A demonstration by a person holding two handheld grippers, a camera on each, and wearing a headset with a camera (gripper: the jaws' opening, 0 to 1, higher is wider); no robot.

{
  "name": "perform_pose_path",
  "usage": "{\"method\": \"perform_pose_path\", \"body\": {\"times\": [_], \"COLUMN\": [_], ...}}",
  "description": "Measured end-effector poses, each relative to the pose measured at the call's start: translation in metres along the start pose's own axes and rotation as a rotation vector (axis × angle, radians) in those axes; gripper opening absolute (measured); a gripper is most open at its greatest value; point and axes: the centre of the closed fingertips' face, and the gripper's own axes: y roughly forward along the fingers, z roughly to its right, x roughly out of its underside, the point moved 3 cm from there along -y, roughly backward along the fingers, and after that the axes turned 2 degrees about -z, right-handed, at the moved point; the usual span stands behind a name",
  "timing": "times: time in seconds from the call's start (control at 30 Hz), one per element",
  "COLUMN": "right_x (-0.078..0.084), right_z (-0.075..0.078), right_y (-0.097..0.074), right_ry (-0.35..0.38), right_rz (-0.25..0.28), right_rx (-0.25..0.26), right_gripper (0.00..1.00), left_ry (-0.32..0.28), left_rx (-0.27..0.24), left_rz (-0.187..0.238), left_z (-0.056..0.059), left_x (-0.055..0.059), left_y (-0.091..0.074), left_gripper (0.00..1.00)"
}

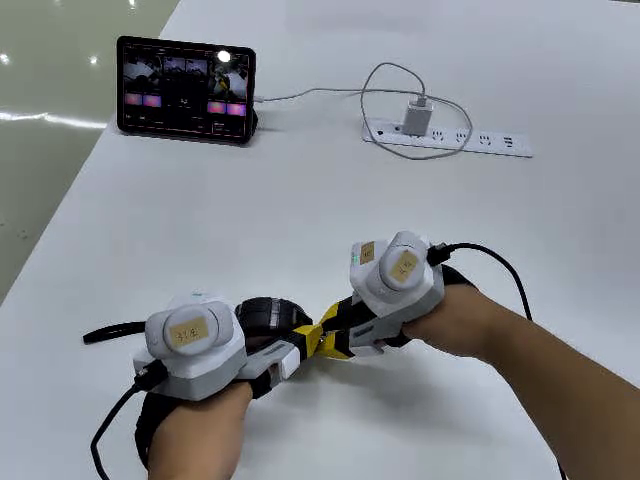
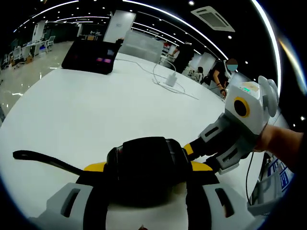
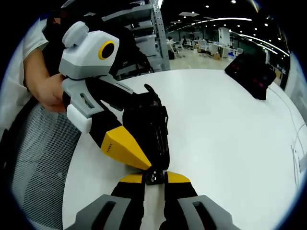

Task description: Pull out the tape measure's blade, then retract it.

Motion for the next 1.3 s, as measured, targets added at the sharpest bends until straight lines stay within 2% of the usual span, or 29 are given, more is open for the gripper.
{"method": "perform_pose_path", "body": {"times": [0.1, 0.2, 0.5, 0.63, 0.87, 1.03, 1.3], "right_x": [0.000, 0.001, 0.002, 0.002, 0.004, 0.004, 0.007], "right_z": [-0.001, -0.001, -0.001, -0.002, -0.006, -0.009, -0.014], "right_y": [-0.001, -0.002, -0.004, -0.008, -0.015, -0.021, -0.029], "right_ry": [0.000, 0.020, 0.037, 0.058, 0.085, 0.124, 0.140], "right_rz": [0.001, 0.009, 0.022, 0.042, 0.075, 0.121, 0.142], "right_rx": [0.000, -0.002, 0.006, 0.014, 0.026, 0.043, 0.074], "right_gripper": [0.13, 0.20, 0.21, 0.23, 0.24, 0.25, 0.28], "left_ry": [0.004, 0.002, 0.015, 0.038, 0.038, 0.055, 0.086], "left_rx": [0.006, 0.014, 0.014, 0.014, 0.026, 0.033, 0.038], "left_rz": [-0.006, -0.006, -0.015, -0.018, -0.015, -0.012, -0.007], "left_z": [0.000, 0.000, 0.000, 0.000, 0.000, -0.001, -0.005], "left_x": [0.000, 0.000, 0.001, 0.002, 0.002, 0.001, -0.001], "left_y": [0.000, 0.000, 0.000, 0.000, -0.001, -0.006, -0.016], "left_gripper": [0.62, 0.62, 0.62, 0.62, 0.62, 0.64, 0.68]}}
